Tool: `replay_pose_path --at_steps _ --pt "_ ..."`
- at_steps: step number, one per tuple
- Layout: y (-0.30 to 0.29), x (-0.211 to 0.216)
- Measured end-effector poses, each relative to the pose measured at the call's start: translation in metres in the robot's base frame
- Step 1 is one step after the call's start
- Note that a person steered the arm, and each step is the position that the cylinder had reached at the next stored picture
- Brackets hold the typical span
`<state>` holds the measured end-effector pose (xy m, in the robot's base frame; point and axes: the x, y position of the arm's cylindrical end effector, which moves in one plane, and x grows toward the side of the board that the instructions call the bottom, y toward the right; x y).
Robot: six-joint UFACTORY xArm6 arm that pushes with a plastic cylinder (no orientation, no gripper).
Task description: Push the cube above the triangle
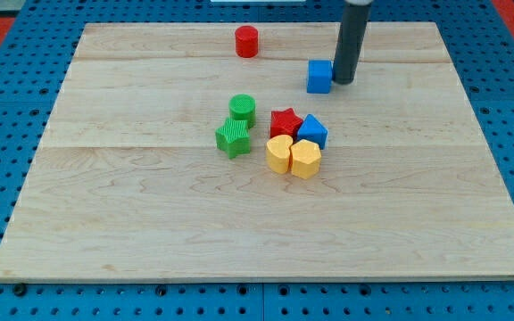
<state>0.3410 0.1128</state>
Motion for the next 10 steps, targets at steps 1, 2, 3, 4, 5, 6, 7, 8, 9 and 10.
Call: replay_pose_path --at_steps 1,2,3,4,5,6,7,8,9,10 --pt "0.012 -0.033" --pt "0.02 -0.075" --pt "-0.029 -0.044" --pt "-0.031 0.007" --pt "-0.029 0.009" --pt "-0.059 -0.044" --pt "-0.022 -0.094" --pt "-0.074 -0.125" --pt "-0.157 -0.123" --pt "-0.187 -0.114"
